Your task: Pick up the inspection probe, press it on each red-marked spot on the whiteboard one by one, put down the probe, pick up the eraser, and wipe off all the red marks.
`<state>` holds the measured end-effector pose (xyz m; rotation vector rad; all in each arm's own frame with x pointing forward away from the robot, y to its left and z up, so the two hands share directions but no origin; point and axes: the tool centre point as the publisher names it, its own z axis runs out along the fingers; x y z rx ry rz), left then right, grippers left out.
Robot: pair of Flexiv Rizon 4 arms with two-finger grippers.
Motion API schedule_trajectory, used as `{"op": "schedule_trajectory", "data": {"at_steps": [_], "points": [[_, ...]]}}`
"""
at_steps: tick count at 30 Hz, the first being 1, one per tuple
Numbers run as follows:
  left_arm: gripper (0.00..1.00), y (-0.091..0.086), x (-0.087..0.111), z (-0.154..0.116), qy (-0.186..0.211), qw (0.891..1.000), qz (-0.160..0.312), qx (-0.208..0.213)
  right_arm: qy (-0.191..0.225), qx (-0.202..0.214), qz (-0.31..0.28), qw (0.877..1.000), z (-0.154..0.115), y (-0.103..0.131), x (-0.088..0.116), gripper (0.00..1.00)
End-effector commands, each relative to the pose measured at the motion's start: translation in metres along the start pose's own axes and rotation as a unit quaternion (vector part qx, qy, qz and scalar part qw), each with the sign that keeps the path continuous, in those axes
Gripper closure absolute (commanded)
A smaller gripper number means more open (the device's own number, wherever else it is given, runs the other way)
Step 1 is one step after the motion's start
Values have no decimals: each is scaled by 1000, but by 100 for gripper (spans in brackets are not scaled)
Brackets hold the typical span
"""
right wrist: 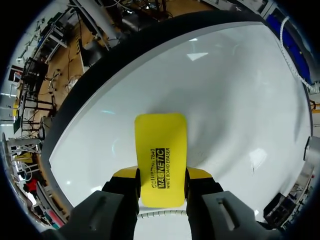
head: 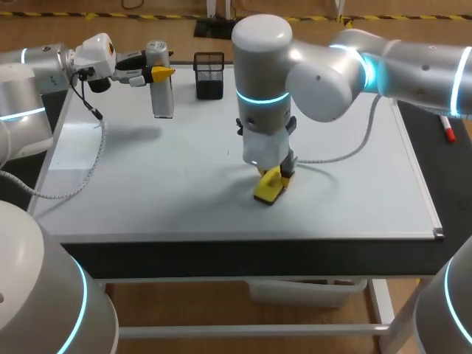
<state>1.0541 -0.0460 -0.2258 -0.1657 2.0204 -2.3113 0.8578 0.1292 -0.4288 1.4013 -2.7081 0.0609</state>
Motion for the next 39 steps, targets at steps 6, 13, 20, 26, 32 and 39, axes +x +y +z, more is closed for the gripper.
{"op": "schedule_trajectory", "data": {"at_steps": [6,13,20,26,32,39], "points": [[100,-1,0,0,0,1000,1,0,-11,31,0,999,-45,-13,8,100],[100,-1,0,0,0,1000,1,0,-11,41,6,999,-68,-27,11,100],[100,-1,0,0,0,1000,1,0,-11,41,6,999,-68,-27,11,100],[100,-1,0,0,0,1000,1,0,-11,41,6,999,-68,-27,11,100],[100,-1,0,0,0,1000,1,0,-11,41,6,999,-68,-27,11,100],[100,-1,0,0,0,1000,1,0,-11,42,5,999,-65,-34,4,100]]}}
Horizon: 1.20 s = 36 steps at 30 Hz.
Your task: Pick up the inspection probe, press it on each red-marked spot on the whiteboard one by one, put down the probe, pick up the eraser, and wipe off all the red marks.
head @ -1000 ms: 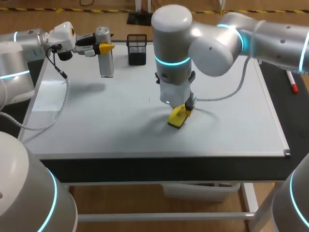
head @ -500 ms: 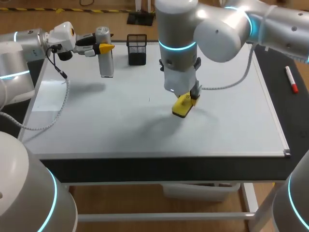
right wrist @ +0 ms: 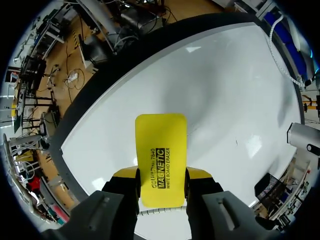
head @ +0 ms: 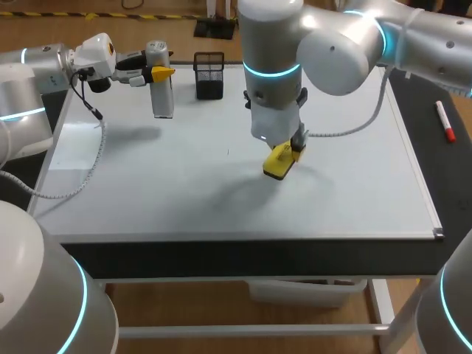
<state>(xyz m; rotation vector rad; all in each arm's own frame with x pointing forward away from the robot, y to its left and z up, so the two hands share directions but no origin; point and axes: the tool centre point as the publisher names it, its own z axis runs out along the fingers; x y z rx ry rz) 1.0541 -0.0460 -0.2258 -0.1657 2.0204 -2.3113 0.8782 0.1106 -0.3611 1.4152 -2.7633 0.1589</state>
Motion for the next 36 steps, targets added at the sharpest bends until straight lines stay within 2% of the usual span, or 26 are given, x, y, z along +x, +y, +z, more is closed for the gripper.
{"op": "schedule_trajectory", "data": {"at_steps": [1,6,8,10,18,36], "points": [[100,-1,0,0,0,1000,1,0,-3,2,0,1000,3,-12,-10,100],[100,-1,0,0,0,1000,1,0,-20,16,6,1000,5,-41,-32,100],[100,-1,0,0,0,1000,1,0,-39,7,11,999,5,-55,-39,100],[100,-1,0,0,0,1000,1,0,-32,18,14,999,6,-70,-48,100],[100,-1,0,0,0,1000,1,0,-56,-11,39,998,8,-120,-77,100],[100,-1,0,0,0,1000,1,0,-42,-2,-11,999,-1,-196,-120,100]]}}
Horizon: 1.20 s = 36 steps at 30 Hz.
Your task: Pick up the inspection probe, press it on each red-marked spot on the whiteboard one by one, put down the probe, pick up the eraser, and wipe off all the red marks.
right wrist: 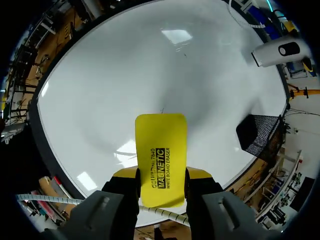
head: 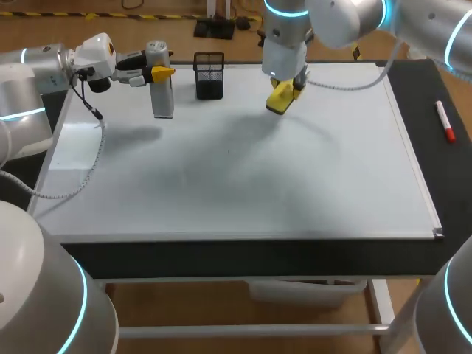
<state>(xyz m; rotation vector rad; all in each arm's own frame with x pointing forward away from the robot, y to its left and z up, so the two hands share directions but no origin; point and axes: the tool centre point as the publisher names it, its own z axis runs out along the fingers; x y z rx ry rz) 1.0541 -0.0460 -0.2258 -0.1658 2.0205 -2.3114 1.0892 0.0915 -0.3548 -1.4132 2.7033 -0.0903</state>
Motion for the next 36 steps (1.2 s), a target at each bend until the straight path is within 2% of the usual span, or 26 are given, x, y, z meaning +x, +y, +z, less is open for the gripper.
{"op": "schedule_trajectory", "data": {"at_steps": [1,12,25,36], "points": [[100,-1,0,0,0,1000,1,0,24,-11,-9,1000,2,-17,-14,100],[100,-1,0,0,0,1000,1,0,26,-35,-40,998,16,-37,-28,100],[100,-1,0,0,0,1000,1,0,31,-46,-100,993,33,-47,-50,100],[100,-1,0,0,0,1000,1,0,28,-50,-147,987,36,-51,-71,100]]}}
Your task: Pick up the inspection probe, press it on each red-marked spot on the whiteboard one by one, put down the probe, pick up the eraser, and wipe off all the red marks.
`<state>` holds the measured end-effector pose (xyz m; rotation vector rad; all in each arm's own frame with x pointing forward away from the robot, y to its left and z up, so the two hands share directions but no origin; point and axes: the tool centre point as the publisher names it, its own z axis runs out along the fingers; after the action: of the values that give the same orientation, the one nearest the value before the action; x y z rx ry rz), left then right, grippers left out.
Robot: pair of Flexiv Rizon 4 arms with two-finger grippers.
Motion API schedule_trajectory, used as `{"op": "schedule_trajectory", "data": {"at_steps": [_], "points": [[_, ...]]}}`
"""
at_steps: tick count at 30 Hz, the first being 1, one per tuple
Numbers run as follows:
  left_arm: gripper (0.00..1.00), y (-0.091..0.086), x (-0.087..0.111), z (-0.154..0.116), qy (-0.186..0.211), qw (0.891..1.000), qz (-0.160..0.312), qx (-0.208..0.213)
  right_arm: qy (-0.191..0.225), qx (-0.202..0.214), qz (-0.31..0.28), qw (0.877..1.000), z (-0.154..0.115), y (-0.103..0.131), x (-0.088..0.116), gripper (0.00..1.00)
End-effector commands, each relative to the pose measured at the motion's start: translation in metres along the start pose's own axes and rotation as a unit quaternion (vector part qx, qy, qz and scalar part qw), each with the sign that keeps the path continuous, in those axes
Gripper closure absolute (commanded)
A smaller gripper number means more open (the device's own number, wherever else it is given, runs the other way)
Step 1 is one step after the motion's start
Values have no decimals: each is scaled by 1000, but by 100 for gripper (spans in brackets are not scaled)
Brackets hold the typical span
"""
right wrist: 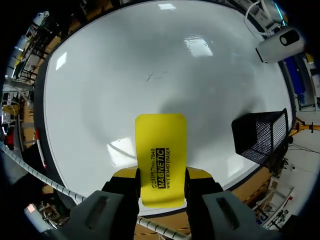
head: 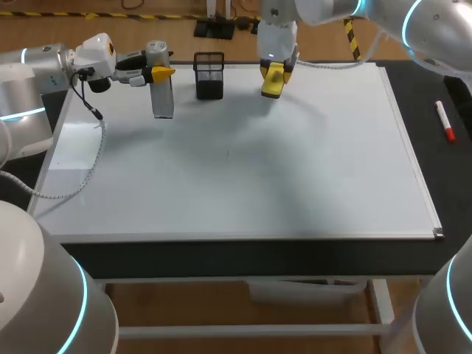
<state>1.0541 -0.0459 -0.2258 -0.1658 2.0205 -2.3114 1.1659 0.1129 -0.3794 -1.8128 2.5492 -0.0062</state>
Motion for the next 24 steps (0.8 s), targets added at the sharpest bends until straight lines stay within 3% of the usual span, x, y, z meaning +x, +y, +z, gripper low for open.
{"op": "schedule_trajectory", "data": {"at_steps": [1,24], "points": [[100,-1,0,0,0,1000,1,0,13,-7,-19,1000,3,-6,-13,100],[100,-1,0,0,0,1000,1,0,13,-20,-100,995,15,-7,-39,100]]}}
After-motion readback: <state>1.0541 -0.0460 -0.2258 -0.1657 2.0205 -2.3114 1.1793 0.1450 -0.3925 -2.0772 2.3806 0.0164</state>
